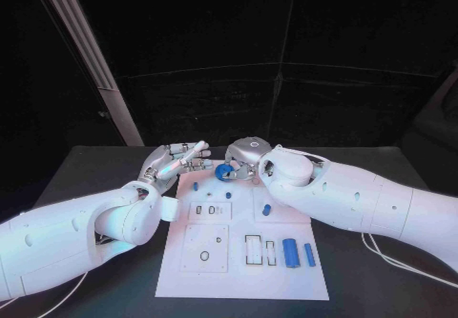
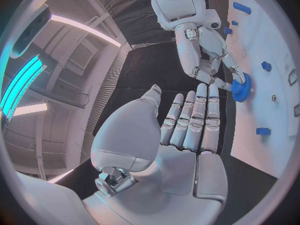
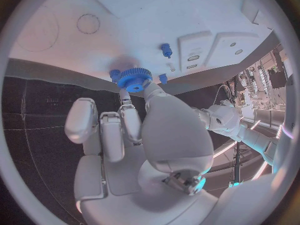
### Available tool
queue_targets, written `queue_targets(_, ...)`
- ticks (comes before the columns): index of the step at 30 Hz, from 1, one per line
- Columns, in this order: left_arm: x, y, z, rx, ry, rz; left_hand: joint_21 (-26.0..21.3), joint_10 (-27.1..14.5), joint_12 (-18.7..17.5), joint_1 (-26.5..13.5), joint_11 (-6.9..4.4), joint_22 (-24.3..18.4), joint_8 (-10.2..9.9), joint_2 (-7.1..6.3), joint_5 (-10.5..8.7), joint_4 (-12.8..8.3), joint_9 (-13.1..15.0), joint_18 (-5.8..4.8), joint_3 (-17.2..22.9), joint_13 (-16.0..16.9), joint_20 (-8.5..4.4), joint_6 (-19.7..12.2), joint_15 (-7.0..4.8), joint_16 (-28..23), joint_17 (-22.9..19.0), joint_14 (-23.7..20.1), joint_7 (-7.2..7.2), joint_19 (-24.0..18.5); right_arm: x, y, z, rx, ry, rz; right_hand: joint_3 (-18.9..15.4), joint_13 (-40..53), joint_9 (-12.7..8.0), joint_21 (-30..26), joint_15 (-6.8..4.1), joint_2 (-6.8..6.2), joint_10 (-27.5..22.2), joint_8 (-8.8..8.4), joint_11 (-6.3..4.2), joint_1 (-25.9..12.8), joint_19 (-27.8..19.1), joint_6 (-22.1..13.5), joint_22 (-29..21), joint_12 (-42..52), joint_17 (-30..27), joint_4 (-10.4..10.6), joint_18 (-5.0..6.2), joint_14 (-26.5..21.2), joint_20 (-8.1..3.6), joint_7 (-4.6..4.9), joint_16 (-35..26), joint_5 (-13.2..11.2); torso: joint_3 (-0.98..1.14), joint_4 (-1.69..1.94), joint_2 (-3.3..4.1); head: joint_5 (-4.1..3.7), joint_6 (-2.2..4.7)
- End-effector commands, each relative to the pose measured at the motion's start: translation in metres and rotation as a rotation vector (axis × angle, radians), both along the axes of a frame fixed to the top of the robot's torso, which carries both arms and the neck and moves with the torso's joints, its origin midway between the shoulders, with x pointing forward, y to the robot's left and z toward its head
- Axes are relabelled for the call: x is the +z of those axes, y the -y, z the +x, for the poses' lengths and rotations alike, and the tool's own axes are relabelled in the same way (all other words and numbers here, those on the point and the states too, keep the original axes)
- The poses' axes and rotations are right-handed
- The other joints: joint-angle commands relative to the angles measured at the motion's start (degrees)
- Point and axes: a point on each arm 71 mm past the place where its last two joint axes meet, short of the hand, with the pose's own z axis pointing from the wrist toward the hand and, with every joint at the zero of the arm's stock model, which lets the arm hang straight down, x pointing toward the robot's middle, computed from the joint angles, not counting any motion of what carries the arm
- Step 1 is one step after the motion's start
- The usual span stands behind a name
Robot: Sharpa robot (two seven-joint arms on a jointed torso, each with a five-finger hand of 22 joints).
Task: Assemble the parts on the task board
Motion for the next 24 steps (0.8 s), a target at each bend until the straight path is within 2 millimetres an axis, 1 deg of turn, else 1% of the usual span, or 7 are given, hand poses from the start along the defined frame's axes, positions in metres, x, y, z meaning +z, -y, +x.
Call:
queue_targets(1, 0.0026, 0.0008, 0.0002, -0.004, 0.016, -0.006, -0.3, -0.1, -0.2, 0.5, 0.22, -0.1, -0.2, -0.06, 0.04, -0.2, -0.1, 0.34, 0.0, -0.1, -0.02, -0.1, -0.01, -0.2, -0.1, 0.4, 1.97, 0.4, -0.0023, -0.0025, 0.0000, 0.012, -0.020, -0.035, 0.4, 0.2, 0.0, 0.1, -0.21, -0.02, -0.1, -0.13, 0.29, -0.7, 0.3, 0.1, -0.1, -0.4, 9.3, 0.1, -0.40, 4.8, 0.05, -0.22, 0.3, -0.1, 0.03, -0.05, 0.00, 0.06, -0.10)
queue_targets(4, 0.0027, 0.0007, 0.0003, -0.004, 0.017, -0.006, -0.3, -0.1, -0.2, 0.5, 0.22, -0.1, -0.2, -0.05, 0.03, -0.2, -0.1, 0.34, 0.0, -0.1, -0.02, -0.1, -0.01, -0.2, -0.1, 0.4, 1.97, 0.4, -0.0034, -0.0031, 0.0006, 0.012, -0.026, -0.041, 0.3, -0.1, 0.0, 0.0, -0.12, -0.51, -0.3, -0.38, 0.40, -1.3, 0.2, -0.2, -0.3, -0.7, 9.1, 0.2, -0.37, 4.8, 0.12, -0.11, 0.2, -0.2, 0.06, -0.08, -0.02, 0.08, -0.07)
queue_targets(10, 0.0029, 0.0004, 0.0006, -0.003, 0.017, -0.005, -0.3, -0.1, -0.2, 0.5, 0.22, -0.1, -0.2, -0.04, 0.03, -0.2, -0.1, 0.34, 0.0, -0.1, -0.02, -0.1, -0.01, -0.2, -0.1, 0.4, 1.97, 0.4, -0.0050, -0.0048, 0.0009, 0.015, -0.034, -0.050, -0.7, -0.6, 0.0, -0.2, 0.10, -1.93, -0.7, -1.09, 0.65, -3.2, -0.1, -1.0, -0.7, -1.5, 8.8, 0.8, -0.29, 4.7, 0.33, 0.12, 0.0, 1.2, 0.05, -0.05, -0.01, 0.02, -0.21)
queue_targets(15, 0.0029, 0.0007, 0.0007, -0.003, 0.016, -0.005, -0.3, -0.1, -0.2, 0.5, 0.22, -0.1, -0.2, -0.04, 0.03, -0.2, -0.1, 0.34, 0.0, -0.1, -0.02, -0.1, -0.01, -0.2, -0.1, 0.4, 1.97, 0.4, -0.0054, -0.0053, 0.0020, 0.011, -0.033, -0.049, -2.8, -1.5, -0.1, -0.5, 0.50, -2.94, -1.5, -2.45, 1.16, -6.2, -0.4, -3.0, -1.2, -2.6, 8.6, 2.4, -0.22, 4.7, 0.62, 0.67, -0.1, -0.4, 0.06, -0.07, 0.04, 0.02, -0.23)
queue_targets(17, 0.0029, 0.0008, 0.0008, -0.004, 0.015, -0.005, -0.3, -0.1, -0.2, 0.5, 0.22, -0.1, -0.2, -0.04, 0.03, -0.2, -0.1, 0.34, 0.0, -0.1, -0.02, -0.1, -0.01, -0.2, -0.1, 0.4, 1.97, 0.4, -0.0058, -0.0053, 0.0026, 0.010, -0.035, -0.051, -4.2, -2.0, 0.0, -0.7, 0.80, -3.06, -2.0, -2.97, 1.53, -7.7, -0.6, -3.9, -1.6, -3.3, 8.4, 2.9, -0.14, 4.6, 0.92, 1.03, -0.3, -0.5, 0.06, -0.05, 0.00, -0.04, -0.23)
queue_targets(20, 0.0029, 0.0009, 0.0007, -0.004, 0.015, -0.005, -0.3, -0.1, -0.2, 0.5, 0.22, -0.1, -0.2, -0.04, 0.03, -0.2, -0.1, 0.34, 0.0, -0.1, -0.02, -0.1, -0.01, -0.2, -0.1, 0.4, 1.97, 0.4, -0.0067, -0.0049, 0.0038, 0.009, -0.041, -0.050, -6.3, -3.3, 0.0, -1.0, 1.14, -2.88, -3.0, -3.30, 1.89, -9.6, -0.9, -5.0, -2.1, -4.9, 8.4, 3.0, -0.04, 4.6, 1.24, 1.44, -0.3, 1.2, 0.03, -0.07, -0.02, -0.06, -0.21)
queue_targets(24, 0.0030, 0.0010, 0.0007, -0.005, 0.014, -0.005, -0.3, -0.1, -0.2, 0.5, 0.22, -0.1, -0.2, -0.04, 0.03, -0.2, -0.1, 0.34, 0.0, -0.1, -0.02, -0.1, -0.01, -0.2, -0.1, 0.4, 1.97, 0.4, -0.0075, -0.0041, 0.0046, 0.010, -0.051, -0.047, -8.0, -3.7, 0.0, -1.0, 1.37, -2.49, -3.4, -3.33, 2.14, -10.8, -0.9, -5.8, -2.2, -5.3, 8.4, 3.1, -0.02, 4.6, 1.49, 1.70, -0.3, 2.1, 0.05, -0.03, 0.00, -0.06, -0.25)
